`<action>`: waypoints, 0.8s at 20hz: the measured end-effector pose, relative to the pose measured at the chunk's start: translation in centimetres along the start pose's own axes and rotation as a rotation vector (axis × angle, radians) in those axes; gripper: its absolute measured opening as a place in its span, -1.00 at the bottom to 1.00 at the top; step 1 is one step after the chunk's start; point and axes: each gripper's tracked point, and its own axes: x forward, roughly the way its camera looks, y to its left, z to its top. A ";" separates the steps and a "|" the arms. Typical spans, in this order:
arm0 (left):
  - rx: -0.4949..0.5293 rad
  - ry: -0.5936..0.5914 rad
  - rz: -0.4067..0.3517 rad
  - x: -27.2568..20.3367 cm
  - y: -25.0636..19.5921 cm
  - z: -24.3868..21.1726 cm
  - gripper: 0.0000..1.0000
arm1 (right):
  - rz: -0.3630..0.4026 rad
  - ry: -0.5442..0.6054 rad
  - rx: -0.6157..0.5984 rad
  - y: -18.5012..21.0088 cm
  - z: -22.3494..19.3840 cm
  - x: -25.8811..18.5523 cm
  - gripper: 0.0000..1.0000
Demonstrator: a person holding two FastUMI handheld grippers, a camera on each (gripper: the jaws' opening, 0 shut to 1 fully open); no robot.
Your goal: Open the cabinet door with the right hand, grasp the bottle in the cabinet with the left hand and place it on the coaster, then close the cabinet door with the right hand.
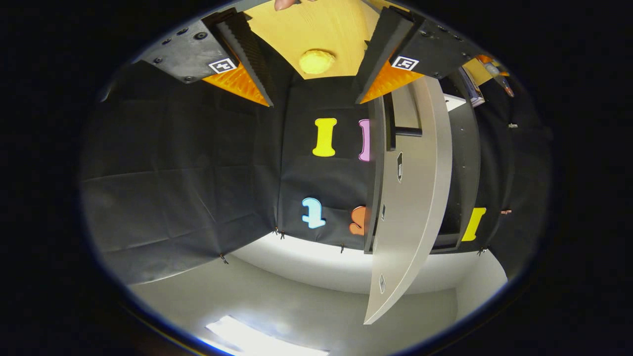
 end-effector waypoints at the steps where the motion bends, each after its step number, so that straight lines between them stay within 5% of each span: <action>1: 0.007 0.018 -0.006 -0.1 0.2 -1.6 0.55 | -0.006 0.000 0.001 0.0 0.1 -0.1 0.94; 16: 0.006 0.078 -0.124 2.8 1.3 -11.7 0.60 | -0.082 0.002 -0.056 1.0 0.9 -1.0 0.94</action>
